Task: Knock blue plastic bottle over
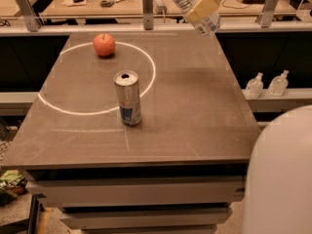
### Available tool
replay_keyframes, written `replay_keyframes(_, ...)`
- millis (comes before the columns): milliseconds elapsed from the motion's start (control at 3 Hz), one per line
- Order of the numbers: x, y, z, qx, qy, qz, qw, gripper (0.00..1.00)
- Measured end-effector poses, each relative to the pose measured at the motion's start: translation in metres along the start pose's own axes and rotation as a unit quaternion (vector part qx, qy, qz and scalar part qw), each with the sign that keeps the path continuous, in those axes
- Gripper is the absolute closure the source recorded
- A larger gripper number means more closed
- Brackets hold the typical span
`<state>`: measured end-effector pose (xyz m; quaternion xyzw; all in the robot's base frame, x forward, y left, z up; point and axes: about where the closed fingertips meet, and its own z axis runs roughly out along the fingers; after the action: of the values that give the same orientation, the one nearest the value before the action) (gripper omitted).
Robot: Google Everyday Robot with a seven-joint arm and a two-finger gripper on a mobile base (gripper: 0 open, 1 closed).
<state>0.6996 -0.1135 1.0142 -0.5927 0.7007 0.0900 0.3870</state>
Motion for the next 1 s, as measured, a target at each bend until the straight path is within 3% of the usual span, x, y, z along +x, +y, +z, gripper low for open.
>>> replay_keyframes(333, -0.020, 0.032, -0.002, -0.044, 0.122, -0.081, 0.9883, 1.00)
replay_keyframes(667, -0.003, 0.050, 0.012, -0.083, 0.214, -0.130, 0.9646, 1.00)
replay_keyframes(1000, 0.048, 0.057, 0.041, -0.118, 0.279, -0.134, 0.9437, 1.00)
